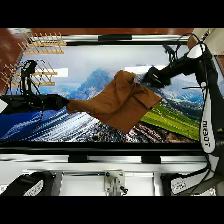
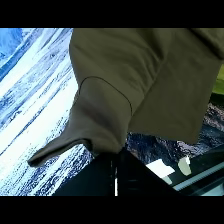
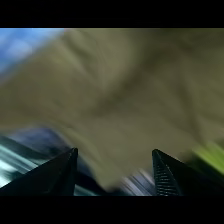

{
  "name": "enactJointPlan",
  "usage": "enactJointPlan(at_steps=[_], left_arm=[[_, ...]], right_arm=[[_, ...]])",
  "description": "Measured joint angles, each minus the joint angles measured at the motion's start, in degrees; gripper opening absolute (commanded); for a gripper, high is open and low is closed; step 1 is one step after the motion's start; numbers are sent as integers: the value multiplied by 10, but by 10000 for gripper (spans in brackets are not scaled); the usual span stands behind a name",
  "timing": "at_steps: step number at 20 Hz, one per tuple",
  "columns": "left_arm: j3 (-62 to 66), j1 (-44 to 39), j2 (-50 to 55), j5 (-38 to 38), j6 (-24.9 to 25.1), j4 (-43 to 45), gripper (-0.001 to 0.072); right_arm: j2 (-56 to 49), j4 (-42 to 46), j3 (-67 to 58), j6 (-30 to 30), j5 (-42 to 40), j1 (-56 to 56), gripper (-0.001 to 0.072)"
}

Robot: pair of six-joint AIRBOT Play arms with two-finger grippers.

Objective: Fold the shirts.

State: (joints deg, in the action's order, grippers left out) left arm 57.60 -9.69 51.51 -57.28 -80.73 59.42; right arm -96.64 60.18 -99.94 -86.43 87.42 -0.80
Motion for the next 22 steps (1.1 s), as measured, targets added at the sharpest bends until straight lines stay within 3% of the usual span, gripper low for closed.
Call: enactJointPlan(at_steps=[2, 3, 4, 8, 14, 19, 20, 21, 22], left_arm=[[-1, 0, 0, 11, 5, 0, 28], [-1, 0, 0, 16, 10, -1, 28], [-2, 0, 0, 18, 14, -1, 29], [-2, 1, 0, 28, 25, 8, 29], [-2, 1, 0, 36, 30, 13, 29], [-2, 1, -1, 38, 31, 14, 29], [-2, 1, -1, 38, 31, 14, 29], [-2, 1, -1, 38, 31, 14, 28], [-2, 1, -2, 38, 31, 14, 28]], right_arm=[[52, 67, 111, -8, 22, -3, 631], [76, 71, 179, -10, 17, -3, 688], [99, 59, 256, -12, 0, -3, 688], [152, -114, 470, 7, -131, 19, 687], [169, -205, 552, -12, -292, 126, 680], [167, -203, 563, -47, -351, 159, 677], [164, -205, 564, -51, -357, 164, 645], [159, -212, 564, -56, -364, 170, 478], [153, -212, 565, -59, -370, 177, 182]])
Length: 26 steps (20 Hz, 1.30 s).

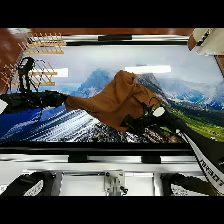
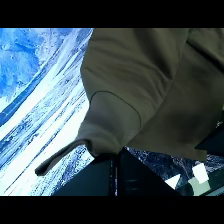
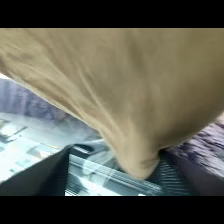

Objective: Fold the shirts.

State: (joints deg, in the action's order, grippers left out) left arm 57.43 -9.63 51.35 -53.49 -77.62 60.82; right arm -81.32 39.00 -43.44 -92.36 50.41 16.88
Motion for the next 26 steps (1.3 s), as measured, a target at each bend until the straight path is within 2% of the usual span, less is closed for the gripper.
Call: enactJointPlan(at_steps=[1, 3, 6, 10, 14, 17, 20, 24, 26], left_arm=[[0, 0, 0, 0, 0, 0, 28], [1, 0, 0, 3, 0, 0, 28], [34, 14, -2, 14, 9, 1, 28], [190, 47, -14, 21, 35, 0, 28], [406, 83, -37, 39, 45, -1, 28], [497, 94, -72, 43, 45, -2, 28], [530, 98, -103, 31, 42, 2, 28], [518, 100, -110, -44, 39, 59, 28], [474, 100, -103, -72, 39, 95, 29]], right_arm=[[-6, 3, 1, -1, -5, 6, 69], [-6, -12, -4, -1, -14, 11, 66], [25, -2, -45, 41, 14, -3, 66], [142, 114, -211, 94, 130, -57, 66], [285, 245, -434, 105, 161, -99, 67], [368, 293, -533, 81, 160, -111, 66], [410, 316, -572, 45, 201, -115, 66], [400, 359, -565, 3, 299, -117, 67], [375, 380, -530, -18, 321, -117, 67]])
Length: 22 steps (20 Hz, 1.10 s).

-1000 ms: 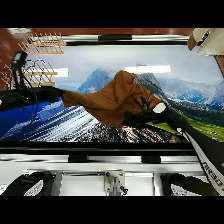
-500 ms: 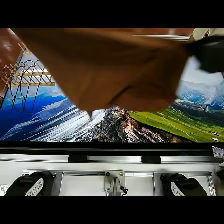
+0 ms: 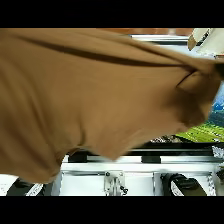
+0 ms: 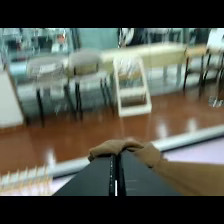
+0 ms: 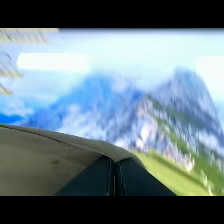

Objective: Fold the shirts.

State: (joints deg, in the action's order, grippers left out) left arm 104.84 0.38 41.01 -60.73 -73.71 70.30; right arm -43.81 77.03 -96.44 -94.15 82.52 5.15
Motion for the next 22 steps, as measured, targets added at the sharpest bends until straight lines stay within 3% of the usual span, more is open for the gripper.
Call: enactJointPlan(at_steps=[4, 11, 16, 17, 18, 19, 20, 21, 22], left_arm=[[-122, 0, 38, 20, 0, 35, 28], [-225, 0, 189, 147, 0, 36, 29], [-235, -6, 306, 137, -1, -7, 29], [-235, -9, 329, 123, -1, -14, 29], [-236, -13, 349, 100, -1, -18, 42], [-236, -15, 365, 76, -1, -21, 260], [-235, -17, 377, 49, 0, -22, 578], [-231, -16, 386, 19, 2, -18, 668], [-223, -16, 391, -13, 4, -5, 668]], right_arm=[[-87, 20, 101, -24, -53, 0, 67], [-294, -1, 161, -92, -316, 0, 67], [-409, -38, 167, -134, -390, -1, 74], [-424, -45, 167, -137, -391, -1, 163], [-436, -52, 167, -138, -388, -1, 482], [-443, -58, 167, -137, -383, -2, 619], [-444, -62, 167, -129, -377, -6, 619], [-440, -64, 167, -116, -366, -13, 619], [-430, -64, 167, -100, -349, -24, 618]])
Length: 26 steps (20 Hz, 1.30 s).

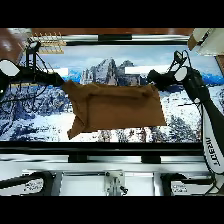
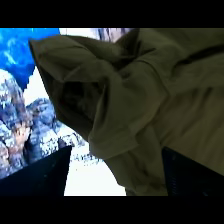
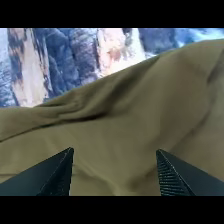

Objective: Fold the shirts.

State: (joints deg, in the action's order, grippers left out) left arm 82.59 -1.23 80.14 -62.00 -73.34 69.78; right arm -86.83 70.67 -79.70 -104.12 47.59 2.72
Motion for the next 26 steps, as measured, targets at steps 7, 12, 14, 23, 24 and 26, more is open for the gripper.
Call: enactJointPlan(at_steps=[7, 12, 14, 23, 24, 26], left_arm=[[33, -33, -13, -242, -33, 188, 454], [-114, -169, -40, -264, -94, 231, 720], [-163, -227, -43, -237, -133, 238, 720], [-252, -345, -19, -164, -246, 247, 619], [-254, -347, -14, -163, -249, 247, 483], [-256, -351, -3, -156, -254, 254, 431]], right_arm=[[90, 115, 6, 101, 237, -125, 618], [103, 134, 61, 140, 316, -154, 618], [103, 121, 83, 146, 314, -157, 618], [72, 93, 108, 152, 286, -161, 618], [66, 90, 108, 151, 284, -161, 618], [60, 87, 108, 150, 279, -161, 618]])
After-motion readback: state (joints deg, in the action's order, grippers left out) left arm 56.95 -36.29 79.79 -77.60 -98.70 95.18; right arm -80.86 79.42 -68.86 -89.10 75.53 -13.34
